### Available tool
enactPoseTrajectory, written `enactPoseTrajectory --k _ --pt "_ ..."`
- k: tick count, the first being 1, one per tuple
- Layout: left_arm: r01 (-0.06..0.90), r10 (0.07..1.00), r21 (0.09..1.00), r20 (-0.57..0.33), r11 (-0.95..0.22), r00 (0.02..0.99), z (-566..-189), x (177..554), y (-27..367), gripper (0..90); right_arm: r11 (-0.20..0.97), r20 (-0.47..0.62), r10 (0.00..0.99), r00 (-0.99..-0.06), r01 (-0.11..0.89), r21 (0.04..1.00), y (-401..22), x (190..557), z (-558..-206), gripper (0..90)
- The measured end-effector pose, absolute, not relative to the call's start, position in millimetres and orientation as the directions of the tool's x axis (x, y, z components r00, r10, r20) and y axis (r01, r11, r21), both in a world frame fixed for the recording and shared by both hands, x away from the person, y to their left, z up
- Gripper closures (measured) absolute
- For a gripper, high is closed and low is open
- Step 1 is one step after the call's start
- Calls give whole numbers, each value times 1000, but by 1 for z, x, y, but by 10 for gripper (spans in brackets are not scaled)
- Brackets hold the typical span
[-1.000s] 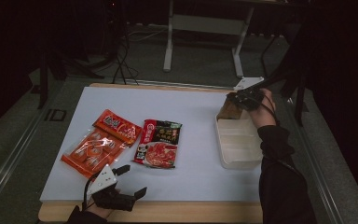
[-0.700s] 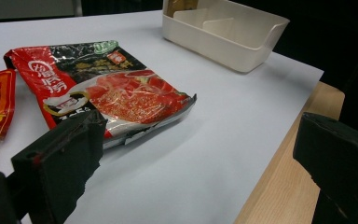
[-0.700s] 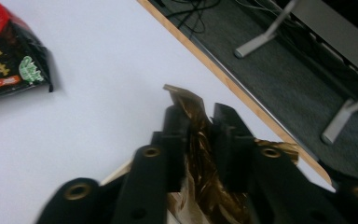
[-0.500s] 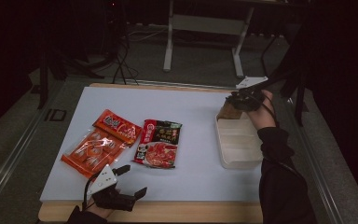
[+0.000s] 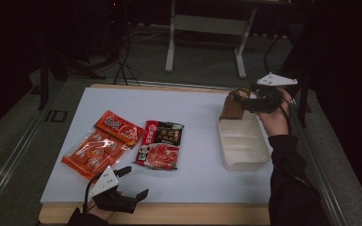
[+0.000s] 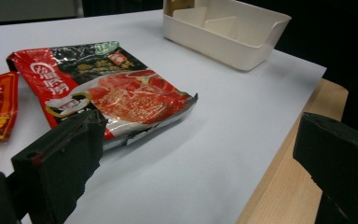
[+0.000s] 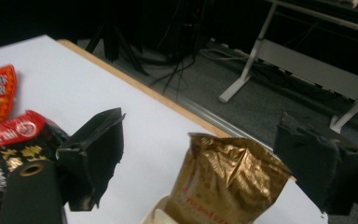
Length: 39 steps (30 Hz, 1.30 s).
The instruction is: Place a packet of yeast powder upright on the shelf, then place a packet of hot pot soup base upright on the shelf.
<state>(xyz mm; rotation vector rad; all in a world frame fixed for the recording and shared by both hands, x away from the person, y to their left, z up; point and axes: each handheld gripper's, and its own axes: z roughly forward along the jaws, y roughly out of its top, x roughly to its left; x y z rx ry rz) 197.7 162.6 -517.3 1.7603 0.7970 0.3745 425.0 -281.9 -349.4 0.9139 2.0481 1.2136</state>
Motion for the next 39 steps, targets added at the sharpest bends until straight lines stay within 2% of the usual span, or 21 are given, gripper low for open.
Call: enactPoseTrajectory --k 4,7,10,13,16,21,27,38,39 --pt "332 690 931 -142 -149 709 -515 200 165 19 303 -106 798 -593 242 922 -284 407 -352 113" --pt "376 693 918 -191 -124 695 -512 203 167 20 296 -95 798 -595 250 922 -284 393 -356 118" --pt "410 666 907 -246 -98 704 -508 204 166 19 295 -84 776 -625 242 924 -284 380 -362 164" --pt "399 651 909 -233 -117 723 -502 203 163 19 280 -36 725 -688 246 928 -283 367 -368 197" --pt "393 637 907 -216 -149 740 -496 202 159 20 310 -80 723 -686 218 925 -280 353 -374 184" --pt "399 636 901 -207 -172 743 -487 206 159 20 315 -89 699 -710 193 929 -281 331 -382 184" --pt "415 621 891 -223 -183 751 -480 217 164 20 307 -98 697 -711 172 936 -281 303 -388 138" --pt "424 639 882 -208 -205 740 -470 241 170 81 285 -71 674 -736 170 943 -277 263 -399 132" --pt "426 645 881 -206 -205 736 -470 243 171 111 290 -76 674 -735 169 942 -277 259 -401 133"
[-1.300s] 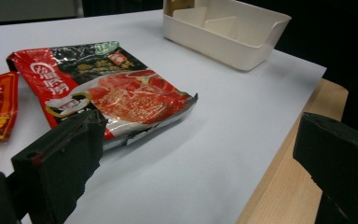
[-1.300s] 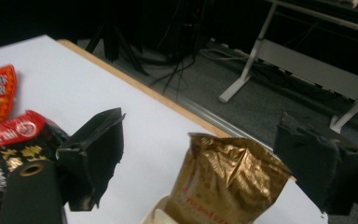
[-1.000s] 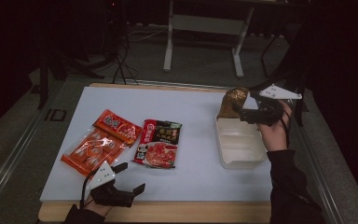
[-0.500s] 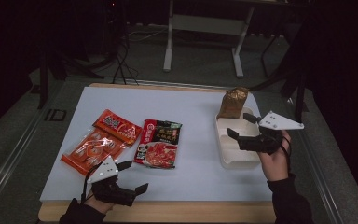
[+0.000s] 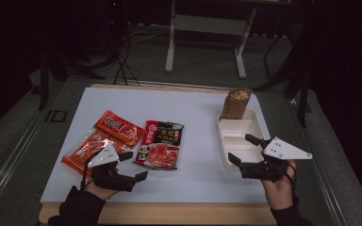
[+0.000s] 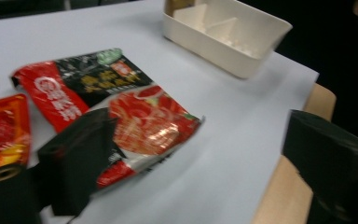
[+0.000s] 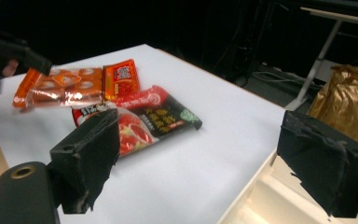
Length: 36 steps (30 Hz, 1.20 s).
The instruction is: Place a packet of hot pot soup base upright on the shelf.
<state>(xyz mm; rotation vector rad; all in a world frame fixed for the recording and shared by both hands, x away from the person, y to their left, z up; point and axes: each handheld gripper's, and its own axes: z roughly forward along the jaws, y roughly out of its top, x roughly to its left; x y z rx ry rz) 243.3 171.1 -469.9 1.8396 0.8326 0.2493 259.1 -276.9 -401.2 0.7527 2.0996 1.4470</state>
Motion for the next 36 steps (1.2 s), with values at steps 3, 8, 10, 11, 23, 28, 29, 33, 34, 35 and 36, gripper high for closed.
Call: enactPoseTrajectory --k 3,8,10,11,23,28,29,33,34,35,36 --pt "422 668 881 -185 -211 721 -468 251 174 150 259 -43 667 -744 176 950 -279 252 -402 134" --pt "416 707 888 -166 -197 688 -467 264 178 254 240 -43 661 -749 156 958 -281 240 -404 140" --pt "405 730 888 -128 -218 672 -467 271 178 341 239 -53 656 -753 141 961 -283 239 -404 139" --pt "410 740 884 -120 -223 661 -468 275 178 344 235 -49 655 -754 142 961 -283 240 -404 139" --pt "494 831 822 -46 -284 555 -489 320 169 709 248 -39 624 -780 151 957 -280 244 -415 142" --pt "541 855 774 0 -328 518 -499 336 161 859 252 -36 600 -799 147 957 -278 243 -416 144" --pt "556 862 764 1 -327 506 -502 339 160 888 252 -34 598 -801 147 957 -277 243 -417 145" --pt "607 877 729 -17 -318 480 -511 350 159 899 256 -35 589 -807 146 956 -277 243 -417 145" --pt "615 879 721 -18 -319 477 -513 352 159 899 257 -36 587 -809 143 956 -277 243 -417 145" --pt "623 880 716 -23 -317 474 -515 353 159 898 257 -35 586 -810 144 956 -277 243 -417 145" --pt "634 880 703 -24 -322 474 -518 355 159 898 256 -32 584 -811 146 956 -277 243 -417 145"
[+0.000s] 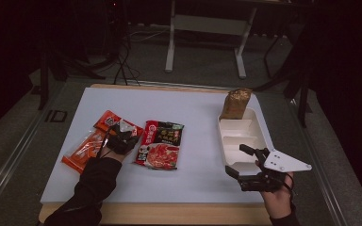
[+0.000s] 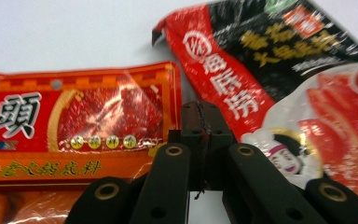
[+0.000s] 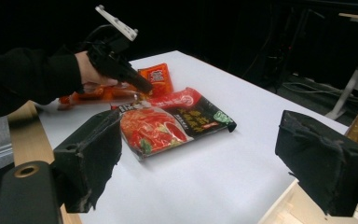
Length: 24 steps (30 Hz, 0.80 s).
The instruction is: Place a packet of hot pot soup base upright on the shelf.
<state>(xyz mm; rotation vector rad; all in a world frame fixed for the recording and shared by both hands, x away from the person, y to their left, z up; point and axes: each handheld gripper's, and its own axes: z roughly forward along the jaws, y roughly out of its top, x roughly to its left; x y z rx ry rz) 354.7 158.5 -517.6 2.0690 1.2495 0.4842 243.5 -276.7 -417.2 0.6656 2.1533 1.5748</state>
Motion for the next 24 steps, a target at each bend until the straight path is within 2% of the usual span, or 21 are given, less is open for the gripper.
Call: enactPoseTrajectory --k 8,24 --pt "672 860 629 -11 -391 511 -530 364 149 898 257 -21 571 -820 154 954 -276 245 -419 150" --pt "650 816 609 -6 -455 577 -531 362 130 900 251 -7 570 -822 166 954 -276 248 -422 150"
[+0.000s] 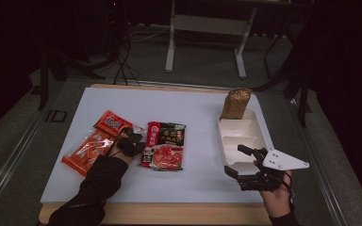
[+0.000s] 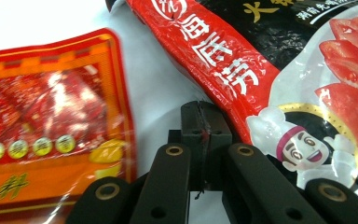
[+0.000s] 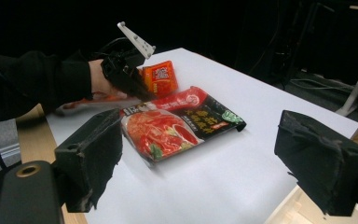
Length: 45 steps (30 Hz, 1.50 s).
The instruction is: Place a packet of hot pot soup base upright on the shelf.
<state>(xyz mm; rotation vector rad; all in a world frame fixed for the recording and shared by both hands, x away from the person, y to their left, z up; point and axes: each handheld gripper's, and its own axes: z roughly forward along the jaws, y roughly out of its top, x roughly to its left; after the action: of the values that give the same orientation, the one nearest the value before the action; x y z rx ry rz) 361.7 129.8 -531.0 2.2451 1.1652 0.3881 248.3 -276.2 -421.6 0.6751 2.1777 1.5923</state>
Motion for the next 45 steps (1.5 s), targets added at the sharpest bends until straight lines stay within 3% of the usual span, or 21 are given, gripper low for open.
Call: enactPoseTrajectory --k 34,45 --pt "591 737 604 -8 -535 675 -528 363 67 900 276 -19 574 -819 171 946 -277 242 -426 150" --pt "586 757 636 -5 -502 653 -518 366 73 899 279 -24 576 -817 168 945 -278 242 -427 150"
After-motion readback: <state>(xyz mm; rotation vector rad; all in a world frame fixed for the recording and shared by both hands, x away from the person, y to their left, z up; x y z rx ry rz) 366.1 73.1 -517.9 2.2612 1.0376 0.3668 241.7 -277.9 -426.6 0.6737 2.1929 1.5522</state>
